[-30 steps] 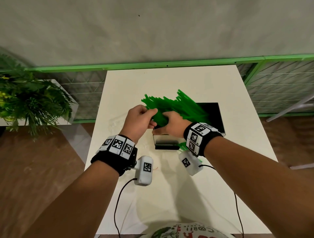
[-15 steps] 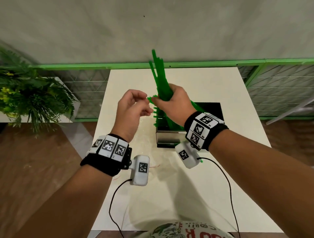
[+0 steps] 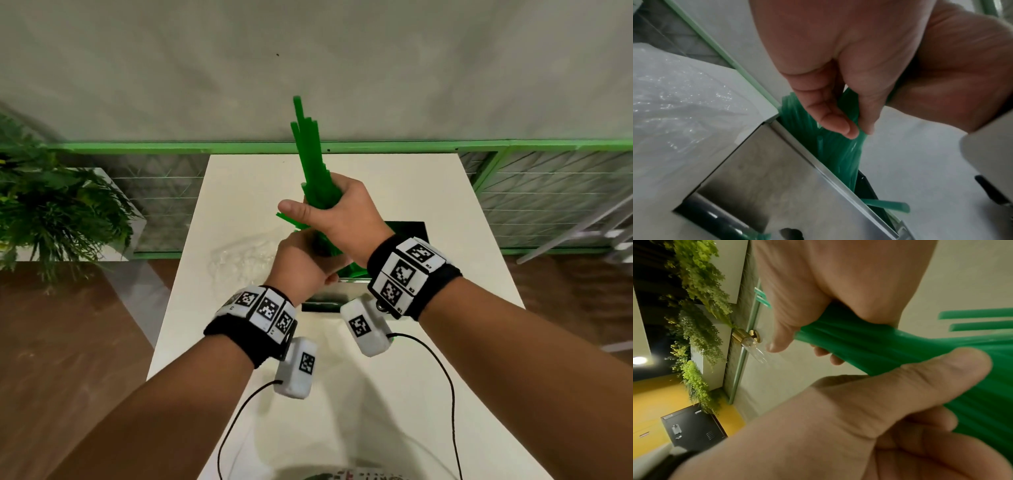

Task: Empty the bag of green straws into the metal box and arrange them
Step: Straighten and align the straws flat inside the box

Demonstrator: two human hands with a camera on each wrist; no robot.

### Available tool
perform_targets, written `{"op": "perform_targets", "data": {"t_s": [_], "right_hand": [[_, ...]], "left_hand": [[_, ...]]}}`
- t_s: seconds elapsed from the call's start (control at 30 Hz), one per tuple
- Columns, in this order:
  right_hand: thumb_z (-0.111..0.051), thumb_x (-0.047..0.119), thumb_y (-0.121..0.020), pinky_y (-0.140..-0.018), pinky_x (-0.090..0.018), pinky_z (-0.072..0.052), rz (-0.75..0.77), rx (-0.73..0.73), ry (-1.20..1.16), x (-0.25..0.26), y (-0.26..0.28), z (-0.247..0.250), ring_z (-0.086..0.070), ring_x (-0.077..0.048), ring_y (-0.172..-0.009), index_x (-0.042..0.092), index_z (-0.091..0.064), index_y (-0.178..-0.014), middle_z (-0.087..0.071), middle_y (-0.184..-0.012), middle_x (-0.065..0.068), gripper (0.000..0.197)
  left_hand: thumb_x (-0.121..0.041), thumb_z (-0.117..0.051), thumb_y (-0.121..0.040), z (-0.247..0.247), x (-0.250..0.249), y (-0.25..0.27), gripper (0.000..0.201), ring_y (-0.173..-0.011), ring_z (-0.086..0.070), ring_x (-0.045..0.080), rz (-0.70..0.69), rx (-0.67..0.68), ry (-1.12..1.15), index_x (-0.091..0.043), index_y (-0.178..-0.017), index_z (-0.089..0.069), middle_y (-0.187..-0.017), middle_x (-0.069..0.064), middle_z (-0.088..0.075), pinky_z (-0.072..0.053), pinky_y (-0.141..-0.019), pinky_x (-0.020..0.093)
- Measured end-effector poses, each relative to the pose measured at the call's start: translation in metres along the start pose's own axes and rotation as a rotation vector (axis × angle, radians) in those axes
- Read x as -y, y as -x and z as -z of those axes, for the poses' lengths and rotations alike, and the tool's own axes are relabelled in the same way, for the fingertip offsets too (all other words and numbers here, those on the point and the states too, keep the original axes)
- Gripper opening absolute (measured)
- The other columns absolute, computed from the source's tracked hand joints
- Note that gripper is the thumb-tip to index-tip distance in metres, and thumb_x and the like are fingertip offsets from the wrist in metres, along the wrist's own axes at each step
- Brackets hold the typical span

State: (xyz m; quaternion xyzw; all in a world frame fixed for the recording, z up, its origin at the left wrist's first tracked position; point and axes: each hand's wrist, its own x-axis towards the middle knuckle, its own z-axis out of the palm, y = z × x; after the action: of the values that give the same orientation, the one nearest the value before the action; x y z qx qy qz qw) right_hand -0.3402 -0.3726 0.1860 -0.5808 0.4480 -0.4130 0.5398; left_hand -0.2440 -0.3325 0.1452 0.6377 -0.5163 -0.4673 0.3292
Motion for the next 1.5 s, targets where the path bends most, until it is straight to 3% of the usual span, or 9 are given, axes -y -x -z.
{"op": "perform_targets", "data": {"t_s": [0.17, 0.27, 0.37, 0.47, 0.5, 0.67, 0.87, 1.17, 1.5], "right_hand": [[-0.088, 0.021, -0.074, -0.076, -0.024, -0.051, -0.036, 0.106, -0.059, 0.011, 0.011, 0.010, -0.063, 0.002, -0.071, 0.025, -0.066, -0.084, -0.066, -0.067, 0.024, 0.024], [-0.088, 0.019, -0.074, -0.082, -0.035, -0.058, -0.010, 0.109, -0.106, 0.023, 0.011, 0.013, -0.067, -0.008, -0.079, 0.025, -0.070, -0.084, -0.069, -0.076, 0.013, 0.022], [-0.088, 0.020, -0.072, -0.063, -0.035, -0.055, 0.060, 0.147, -0.139, 0.037, 0.010, 0.013, -0.062, -0.016, -0.069, 0.015, -0.066, -0.091, -0.060, -0.073, 0.003, 0.030], [-0.094, 0.021, -0.064, -0.055, -0.027, -0.050, 0.133, 0.223, -0.047, 0.044, 0.006, 0.009, -0.059, -0.009, -0.060, 0.009, -0.057, -0.113, -0.059, -0.075, 0.004, 0.062], [-0.096, 0.024, -0.062, -0.054, -0.026, -0.049, 0.153, 0.244, 0.004, 0.045, 0.004, 0.006, -0.058, -0.007, -0.057, 0.009, -0.054, -0.116, -0.059, -0.077, 0.002, 0.070], [-0.090, 0.031, -0.068, -0.077, -0.054, -0.056, 0.212, 0.067, 0.035, 0.035, -0.006, -0.008, -0.065, -0.037, -0.090, 0.006, -0.061, -0.115, -0.068, -0.098, -0.019, 0.060], [-0.083, 0.031, -0.079, -0.084, -0.049, -0.057, 0.123, -0.121, 0.001, 0.019, -0.006, -0.015, -0.063, -0.011, -0.081, 0.014, -0.066, -0.111, -0.063, -0.080, 0.017, 0.040], [-0.095, 0.014, -0.063, -0.095, -0.041, -0.057, 0.210, 0.123, -0.032, 0.050, 0.005, 0.001, -0.067, -0.022, -0.106, 0.004, -0.055, -0.128, -0.069, -0.115, -0.011, 0.077], [-0.087, 0.009, -0.074, -0.073, -0.031, -0.057, 0.464, -0.140, -0.093, 0.103, -0.004, 0.003, -0.070, -0.015, -0.077, -0.005, -0.060, -0.101, -0.069, -0.084, -0.001, 0.040]], "left_hand": [[-0.018, -0.073, -0.085, 0.001, -0.020, -0.004, 0.021, -0.043, -0.068, 0.020, 0.015, 0.003, -0.150, -0.023, -0.091, -0.054, -0.077, 0.002, -0.072, -0.053, -0.043, 0.026], [-0.030, -0.071, -0.090, 0.003, -0.035, -0.011, 0.019, -0.035, -0.062, 0.011, -0.003, 0.014, -0.281, -0.023, -0.095, -0.054, -0.074, -0.004, -0.067, -0.046, -0.035, 0.020], [-0.058, -0.075, -0.083, 0.015, -0.053, -0.009, 0.046, -0.043, -0.067, 0.023, -0.001, -0.050, -0.124, -0.014, -0.090, -0.062, -0.057, -0.002, -0.065, -0.056, -0.040, 0.036], [-0.008, -0.068, -0.097, 0.043, -0.064, 0.006, 0.006, -0.055, -0.071, 0.019, -0.086, 0.030, 0.036, -0.009, -0.091, -0.067, -0.075, 0.013, -0.071, -0.062, -0.054, 0.036], [0.002, -0.063, -0.097, 0.050, -0.065, 0.010, 0.016, -0.061, -0.073, 0.016, -0.101, 0.047, 0.101, -0.013, -0.092, -0.065, -0.082, 0.012, -0.072, -0.063, -0.059, 0.035], [-0.005, -0.065, -0.095, 0.042, -0.069, 0.008, 0.015, -0.063, -0.073, 0.032, -0.004, -0.029, -0.061, -0.019, -0.090, -0.066, -0.083, 0.012, -0.073, -0.061, -0.050, 0.035], [0.002, -0.074, -0.085, 0.041, -0.056, 0.015, 0.015, -0.064, -0.075, 0.029, 0.026, -0.048, -0.012, -0.005, -0.098, -0.072, -0.081, 0.014, -0.076, -0.062, -0.056, 0.034], [0.006, -0.075, -0.084, 0.049, -0.072, 0.022, 0.012, -0.046, -0.067, 0.022, -0.038, -0.071, 0.056, -0.004, -0.081, -0.069, -0.059, 0.008, -0.069, -0.060, -0.048, 0.033], [0.002, -0.076, -0.076, 0.067, -0.129, 0.035, 0.010, -0.050, -0.070, 0.031, -0.295, -0.102, -0.039, -0.001, -0.084, -0.072, -0.067, 0.015, -0.072, -0.059, -0.048, 0.040]]}}
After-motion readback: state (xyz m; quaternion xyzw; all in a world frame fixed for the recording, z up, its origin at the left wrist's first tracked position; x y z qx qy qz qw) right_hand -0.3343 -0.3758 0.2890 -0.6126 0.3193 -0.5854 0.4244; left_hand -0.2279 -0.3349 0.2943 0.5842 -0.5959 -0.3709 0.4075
